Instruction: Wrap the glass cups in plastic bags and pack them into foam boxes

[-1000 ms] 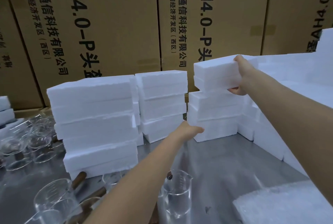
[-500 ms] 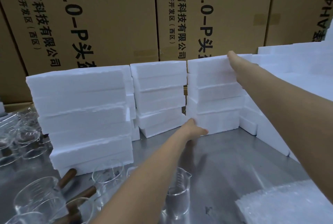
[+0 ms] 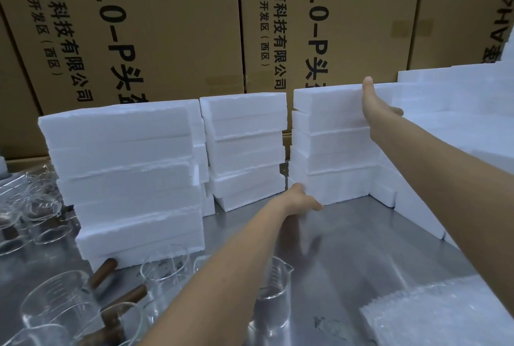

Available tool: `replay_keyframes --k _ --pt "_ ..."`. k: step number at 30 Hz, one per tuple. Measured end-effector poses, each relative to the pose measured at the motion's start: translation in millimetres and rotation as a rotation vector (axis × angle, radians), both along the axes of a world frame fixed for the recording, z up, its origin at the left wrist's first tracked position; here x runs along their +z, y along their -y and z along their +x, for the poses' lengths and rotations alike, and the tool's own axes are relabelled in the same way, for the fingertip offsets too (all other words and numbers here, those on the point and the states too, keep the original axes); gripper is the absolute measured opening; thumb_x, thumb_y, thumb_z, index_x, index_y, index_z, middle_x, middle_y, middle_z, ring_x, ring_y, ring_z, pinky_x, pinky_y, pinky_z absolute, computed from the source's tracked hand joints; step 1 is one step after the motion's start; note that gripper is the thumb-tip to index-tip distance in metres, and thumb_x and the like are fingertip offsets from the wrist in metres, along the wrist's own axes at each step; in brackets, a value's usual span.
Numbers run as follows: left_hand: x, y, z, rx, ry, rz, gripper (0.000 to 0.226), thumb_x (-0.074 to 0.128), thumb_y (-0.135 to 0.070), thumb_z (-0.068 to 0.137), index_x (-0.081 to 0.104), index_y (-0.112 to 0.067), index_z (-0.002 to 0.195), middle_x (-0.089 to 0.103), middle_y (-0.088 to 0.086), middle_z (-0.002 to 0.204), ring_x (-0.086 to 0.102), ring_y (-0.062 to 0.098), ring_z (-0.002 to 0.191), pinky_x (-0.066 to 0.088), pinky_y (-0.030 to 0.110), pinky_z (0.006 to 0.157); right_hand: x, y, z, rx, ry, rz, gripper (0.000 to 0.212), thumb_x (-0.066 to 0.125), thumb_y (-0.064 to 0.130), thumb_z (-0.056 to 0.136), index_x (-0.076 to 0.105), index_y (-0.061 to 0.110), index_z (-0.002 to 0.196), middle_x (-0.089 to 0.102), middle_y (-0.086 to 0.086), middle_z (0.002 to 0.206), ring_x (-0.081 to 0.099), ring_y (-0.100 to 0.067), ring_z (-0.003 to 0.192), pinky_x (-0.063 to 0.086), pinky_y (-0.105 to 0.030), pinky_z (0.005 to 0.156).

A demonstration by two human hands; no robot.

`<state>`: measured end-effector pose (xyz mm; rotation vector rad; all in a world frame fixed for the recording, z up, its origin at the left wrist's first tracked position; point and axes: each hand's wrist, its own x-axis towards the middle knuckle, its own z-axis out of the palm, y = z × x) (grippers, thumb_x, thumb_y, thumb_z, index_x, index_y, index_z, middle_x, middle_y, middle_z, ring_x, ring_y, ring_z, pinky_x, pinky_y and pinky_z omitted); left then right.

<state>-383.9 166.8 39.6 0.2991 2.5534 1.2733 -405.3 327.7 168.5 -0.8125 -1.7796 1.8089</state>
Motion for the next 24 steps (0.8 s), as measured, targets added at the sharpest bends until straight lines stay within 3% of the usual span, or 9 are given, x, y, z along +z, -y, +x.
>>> replay_keyframes --k 3,5,9,11,14,16,22,24 --pt "6.8 4.9 9.0 -0.023 -0.036 0.009 0.046 0.059 -0.013 0.092 0.041 -0.008 0.134 0.053 0.002 0.124 0.049 0.018 0.106 0.039 0.023 0.089 -3.8 1.2 3.4 -0.013 0.011 0.016 0.105 0.037 0.080 0.077 0.002 0.012 0.150 0.016 -0.010 0.153 0.016 -0.035 0.140 0.019 -0.046 0.113" --pt "12.5 9.5 18.0 -0.047 -0.078 -0.049 0.042 0.057 -0.014 0.093 0.042 -0.011 0.133 0.050 0.000 0.116 0.046 0.017 0.101 0.036 0.022 0.083 -9.0 2.1 7.6 -0.031 0.009 0.043 0.100 0.032 0.079 0.079 0.005 0.012 0.149 0.020 -0.009 0.151 0.018 -0.034 0.139 0.016 -0.046 0.112" --pt "24.7 26.5 40.6 -0.065 -0.143 -0.196 0.048 0.058 -0.027 0.092 0.046 -0.012 0.135 0.054 0.006 0.133 0.053 0.023 0.117 0.043 0.030 0.096 -21.6 8.9 25.8 -0.062 0.003 0.107 0.090 0.032 0.070 0.086 0.008 0.009 0.147 0.025 -0.010 0.145 0.024 -0.030 0.134 0.021 -0.043 0.111" --pt "33.5 39.6 58.4 -0.049 -0.197 -0.218 0.051 0.056 -0.029 0.093 0.045 -0.012 0.139 0.051 0.005 0.138 0.051 0.022 0.121 0.041 0.027 0.095 -29.7 17.4 40.6 -0.047 0.016 0.120 0.087 0.032 0.067 0.088 0.007 0.007 0.147 0.024 -0.011 0.145 0.025 -0.030 0.133 0.022 -0.042 0.110" --pt "44.3 66.5 95.2 0.019 -0.313 -0.154 0.039 0.052 -0.025 0.094 0.052 -0.018 0.132 0.059 0.000 0.128 0.054 0.015 0.105 0.040 0.022 0.081 -42.1 37.6 70.0 -0.019 0.022 0.124 0.083 0.034 0.062 0.091 0.009 0.006 0.147 0.022 -0.012 0.148 0.023 -0.029 0.135 0.020 -0.040 0.109" --pt "45.5 86.3 120.6 0.078 -0.408 -0.129 0.031 0.051 -0.023 0.094 0.059 -0.022 0.124 0.063 -0.003 0.121 0.057 0.013 0.102 0.043 0.023 0.081 -48.6 53.7 92.5 0.016 0.025 0.122 0.080 0.036 0.058 0.092 0.010 0.006 0.147 0.020 -0.012 0.150 0.021 -0.029 0.137 0.020 -0.041 0.109" --pt "16.8 128.0 205.1 0.253 -0.755 0.006 0.022 0.054 -0.010 0.090 0.064 -0.028 0.100 0.063 -0.016 0.101 0.057 0.002 0.097 0.044 0.020 0.086 -93.0 113.3 166.8 0.368 -0.033 0.187 0.058 0.054 0.045 0.086 0.041 0.012 0.132 0.044 -0.008 0.136 0.040 -0.028 0.125 0.033 -0.036 0.102" --pt "2.3 132.1 229.7 0.262 -0.888 0.037 0.027 0.055 -0.004 0.088 0.062 -0.029 0.095 0.062 -0.016 0.097 0.056 0.001 0.095 0.043 0.017 0.084 -115.3 132.0 188.0 0.517 -0.024 0.236 0.065 0.062 0.047 0.081 0.038 0.015 0.132 0.045 -0.005 0.133 0.041 -0.027 0.126 0.033 -0.039 0.106"
